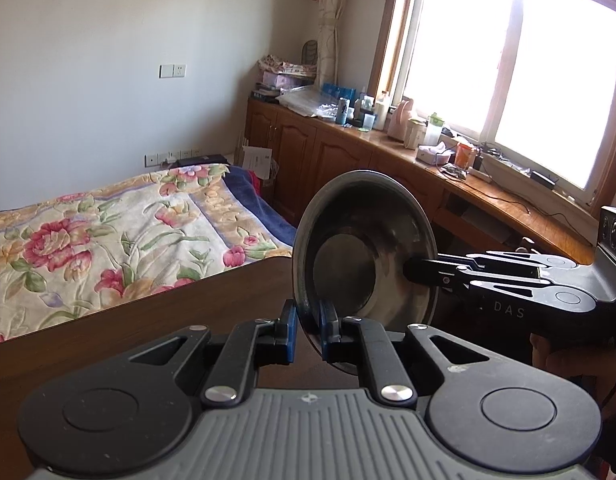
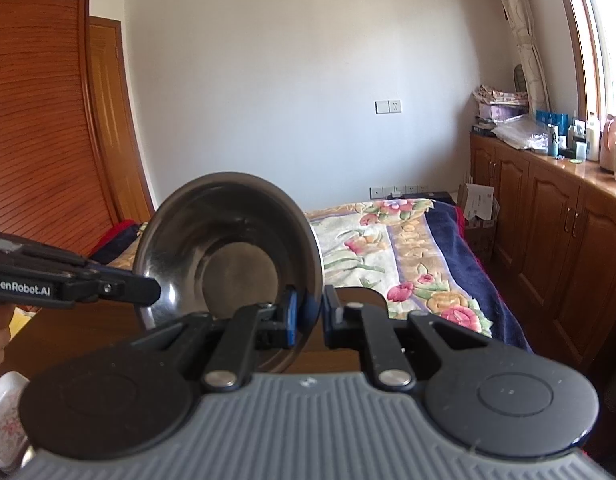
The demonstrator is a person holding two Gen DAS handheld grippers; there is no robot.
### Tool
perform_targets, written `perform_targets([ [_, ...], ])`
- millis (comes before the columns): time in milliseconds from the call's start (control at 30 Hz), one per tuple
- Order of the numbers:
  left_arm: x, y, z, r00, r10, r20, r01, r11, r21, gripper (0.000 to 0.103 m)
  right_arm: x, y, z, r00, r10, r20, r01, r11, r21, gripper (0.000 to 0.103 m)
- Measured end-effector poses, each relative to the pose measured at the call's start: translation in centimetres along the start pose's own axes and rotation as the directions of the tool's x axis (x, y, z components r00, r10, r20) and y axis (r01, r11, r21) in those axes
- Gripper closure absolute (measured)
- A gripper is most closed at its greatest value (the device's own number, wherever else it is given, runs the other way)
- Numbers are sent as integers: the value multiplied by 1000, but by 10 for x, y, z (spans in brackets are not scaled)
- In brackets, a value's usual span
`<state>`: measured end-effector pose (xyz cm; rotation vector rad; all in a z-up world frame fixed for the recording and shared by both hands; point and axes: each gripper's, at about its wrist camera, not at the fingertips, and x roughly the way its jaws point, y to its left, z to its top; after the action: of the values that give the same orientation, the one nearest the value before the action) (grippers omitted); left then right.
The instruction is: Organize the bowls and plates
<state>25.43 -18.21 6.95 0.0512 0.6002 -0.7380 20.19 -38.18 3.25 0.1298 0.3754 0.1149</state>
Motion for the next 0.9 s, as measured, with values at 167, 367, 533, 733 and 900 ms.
perform_targets([
  [167, -19, -1, -7, 1000, -6, 21, 6, 1000, -5, 91, -9, 8, 1, 1000, -1, 16, 2, 1000, -28, 89],
  [367, -39, -4, -17, 999, -2, 38, 2, 1000, 0, 90, -22, 19, 0, 1000, 3, 27, -1, 998, -58, 89],
  [533, -55, -5, -32, 999, -6, 44, 6, 1000, -8, 90, -30, 28, -5, 1000, 12, 28, -10, 997, -72, 89],
  [733, -72, -4, -52, 999, -4, 42, 5, 1000, -18, 90, -38, 40, -15, 999, 30, 18, -28, 996, -89, 89],
  [900, -87, -6, -64, 999, 14, 39, -13, 1000, -24, 90, -46, 51, -23, 999, 40, 13, -38, 994, -101, 89],
])
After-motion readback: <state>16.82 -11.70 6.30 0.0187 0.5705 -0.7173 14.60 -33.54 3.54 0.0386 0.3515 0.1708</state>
